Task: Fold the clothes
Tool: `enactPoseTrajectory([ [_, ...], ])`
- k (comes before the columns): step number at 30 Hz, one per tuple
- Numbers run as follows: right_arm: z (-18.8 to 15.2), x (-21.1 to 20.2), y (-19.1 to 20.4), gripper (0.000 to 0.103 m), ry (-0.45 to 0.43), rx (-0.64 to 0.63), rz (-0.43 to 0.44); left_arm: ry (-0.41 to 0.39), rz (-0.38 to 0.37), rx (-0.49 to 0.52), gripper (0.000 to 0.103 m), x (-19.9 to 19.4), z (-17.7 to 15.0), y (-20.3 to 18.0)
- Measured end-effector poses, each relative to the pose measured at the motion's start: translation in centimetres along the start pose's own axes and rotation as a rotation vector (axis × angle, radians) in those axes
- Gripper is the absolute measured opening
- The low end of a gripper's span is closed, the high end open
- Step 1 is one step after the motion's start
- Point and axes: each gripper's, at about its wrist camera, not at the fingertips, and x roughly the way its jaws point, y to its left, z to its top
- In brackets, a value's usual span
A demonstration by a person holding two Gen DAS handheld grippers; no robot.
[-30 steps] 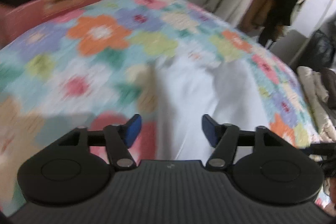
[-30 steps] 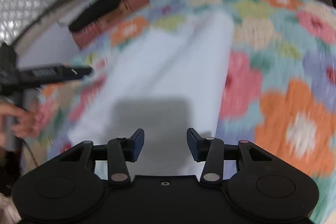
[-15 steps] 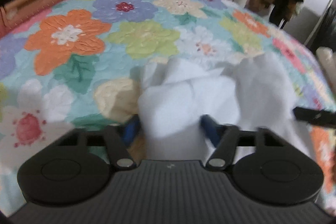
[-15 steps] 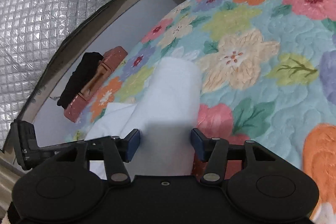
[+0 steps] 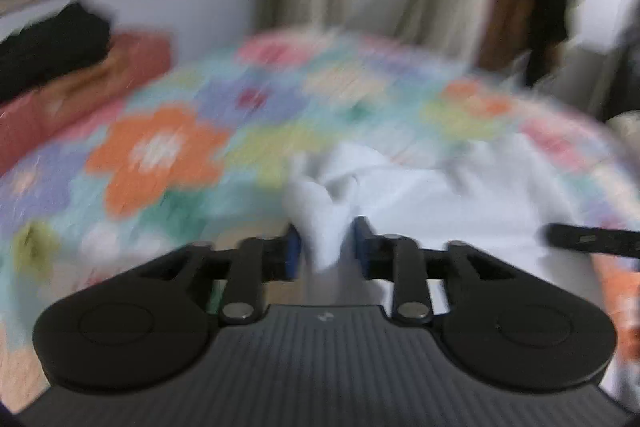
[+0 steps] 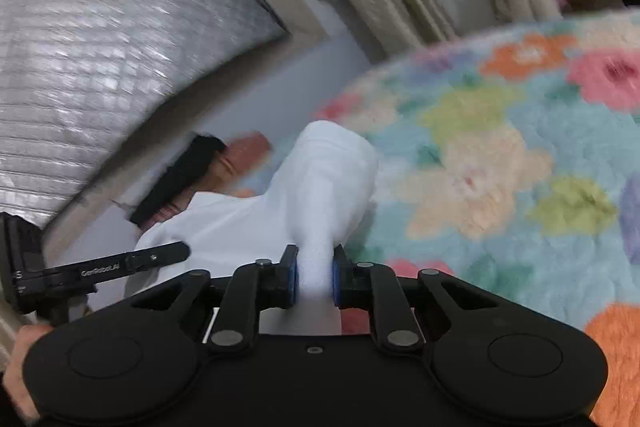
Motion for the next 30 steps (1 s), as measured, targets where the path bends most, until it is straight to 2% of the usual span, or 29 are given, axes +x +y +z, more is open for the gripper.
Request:
enactPoseTrajectory([
  [1, -0.4, 0.6, -0.3, 0.035, 0.021, -0.011, -0.055, 0.02, 0.029, -0.003, 0.048, 0.6, -0.5, 0.5],
  [2, -0.6, 0.7, -0.5, 0.044, 0.021, -0.021, -0.084, 0.027, 0.011, -0.042, 0.05, 0.7, -0.4, 1.3],
  [4, 0.0, 0.2, 0.5, 0.049, 0.009, -0.055, -0.142, 0.019, -0.039, -0.149, 0.048, -0.4, 0.6, 2.9],
  [5, 0.4, 0.0, 1.1, 0.049, 0.003, -0.074, -0.172, -0.003, -0.057, -0.169, 0.048, -1.2, 1.3, 3.4],
  [7, 1.1, -0.7, 2.5, 0.052, -0.02, -0.144, -0.212, -0.057, -0.094, -0.135, 0.048, -2.5, 2.3, 3.2],
  [9, 1.4, -1.7, 4.4, 0.053, -0.063, -0.265, -0.216, -0.037, -0.164, -0.103, 0.046, -2.9, 2.8, 2.7],
  [12, 1.9, -2.0, 6.1, 0.053, -0.018, -0.294, -0.074, 0.065, -0.313, -0.142, 0.046, -2.3, 2.9, 2.3],
  [14, 1.9, -1.6, 7.1, 0.053, 0.041, -0.303, -0.007, 0.131, -0.356, -0.138, 0.049, -1.6, 2.7, 1.6],
  [16, 1.3, -1.1, 8.3, 0.053, 0.087, -0.358, 0.015, 0.18, -0.301, -0.079, 0.054, -0.5, 1.9, 0.7],
  [18, 0.3, -0.2, 9.0, 0.054, 0.126, -0.401, -0.004, 0.224, -0.235, -0.031, 0.055, 0.9, 1.0, 0.1],
  [21, -1.2, 1.2, 9.2, 0.056, 0.196, -0.432, -0.064, 0.223, -0.258, -0.068, 0.055, 1.7, 0.2, 1.1],
  [26, -3.3, 1.2, 10.4, 0.074, 0.272, -0.573, -0.101, 0.232, -0.319, -0.177, 0.056, 2.6, -0.3, 3.5],
  [30, -3.9, 1.1, 11.0, 0.076, 0.332, -0.589, -0.123, 0.234, -0.32, -0.175, 0.056, 3.0, -0.2, 3.5],
])
